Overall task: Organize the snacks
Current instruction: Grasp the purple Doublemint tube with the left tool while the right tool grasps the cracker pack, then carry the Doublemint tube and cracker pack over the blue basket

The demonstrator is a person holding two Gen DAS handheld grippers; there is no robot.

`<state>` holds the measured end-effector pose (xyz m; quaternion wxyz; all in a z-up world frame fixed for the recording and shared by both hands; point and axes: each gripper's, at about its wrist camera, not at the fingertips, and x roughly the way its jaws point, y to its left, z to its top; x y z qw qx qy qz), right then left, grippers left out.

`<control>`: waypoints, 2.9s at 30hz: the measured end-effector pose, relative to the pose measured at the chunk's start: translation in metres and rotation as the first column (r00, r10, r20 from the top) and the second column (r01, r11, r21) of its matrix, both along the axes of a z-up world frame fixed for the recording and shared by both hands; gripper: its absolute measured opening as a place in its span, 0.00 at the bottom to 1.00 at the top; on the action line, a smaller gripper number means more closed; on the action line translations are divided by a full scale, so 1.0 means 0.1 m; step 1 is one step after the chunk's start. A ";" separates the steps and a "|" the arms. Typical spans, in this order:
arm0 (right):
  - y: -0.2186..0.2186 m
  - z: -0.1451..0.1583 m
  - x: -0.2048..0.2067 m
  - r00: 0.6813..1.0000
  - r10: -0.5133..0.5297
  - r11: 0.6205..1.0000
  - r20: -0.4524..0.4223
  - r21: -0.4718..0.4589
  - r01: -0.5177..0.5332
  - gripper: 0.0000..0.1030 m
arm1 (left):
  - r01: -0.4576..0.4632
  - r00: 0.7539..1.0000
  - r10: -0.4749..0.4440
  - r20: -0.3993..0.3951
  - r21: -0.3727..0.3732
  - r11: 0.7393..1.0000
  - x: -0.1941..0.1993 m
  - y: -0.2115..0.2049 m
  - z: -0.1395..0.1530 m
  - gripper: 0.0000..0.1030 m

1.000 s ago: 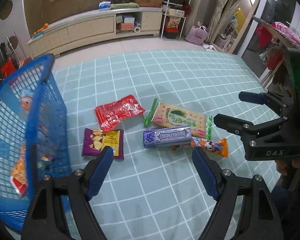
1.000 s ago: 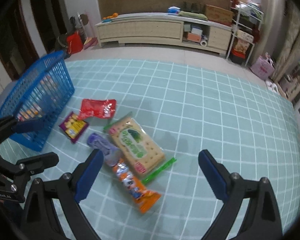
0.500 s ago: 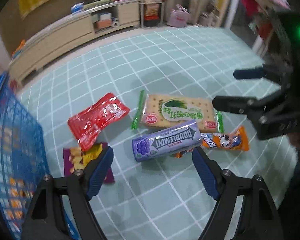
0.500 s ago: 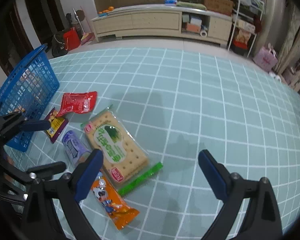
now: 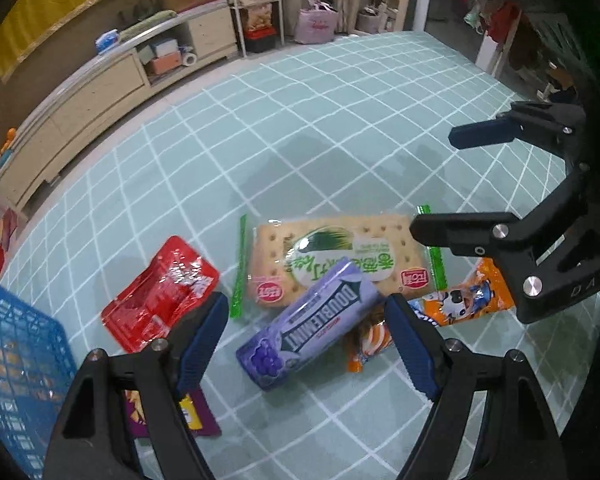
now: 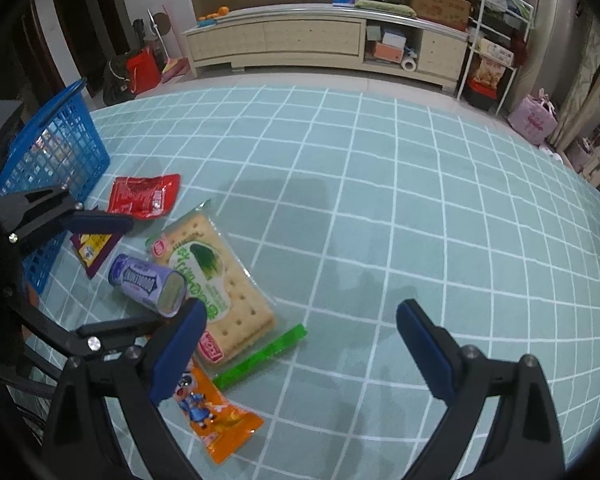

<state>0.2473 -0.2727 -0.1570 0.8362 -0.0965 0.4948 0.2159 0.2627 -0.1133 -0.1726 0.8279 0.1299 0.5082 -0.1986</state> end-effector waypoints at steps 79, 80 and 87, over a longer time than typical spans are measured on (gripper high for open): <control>0.82 1.17 -0.57 0.982 0.101 0.993 0.162 0.037 -0.109 0.59 | -0.294 0.942 0.310 0.126 -0.136 0.946 -1.29 1.06 1.12 0.28; 0.85 1.24 -0.60 0.980 0.104 0.993 0.172 0.038 -0.112 0.59 | -0.299 0.938 0.317 0.142 -0.134 0.945 -1.33 1.10 1.20 0.28; 1.26 1.63 -0.92 0.967 0.139 0.986 0.215 0.065 -0.156 0.59 | -0.315 0.919 0.342 0.196 -0.154 0.936 -1.62 1.49 1.61 0.28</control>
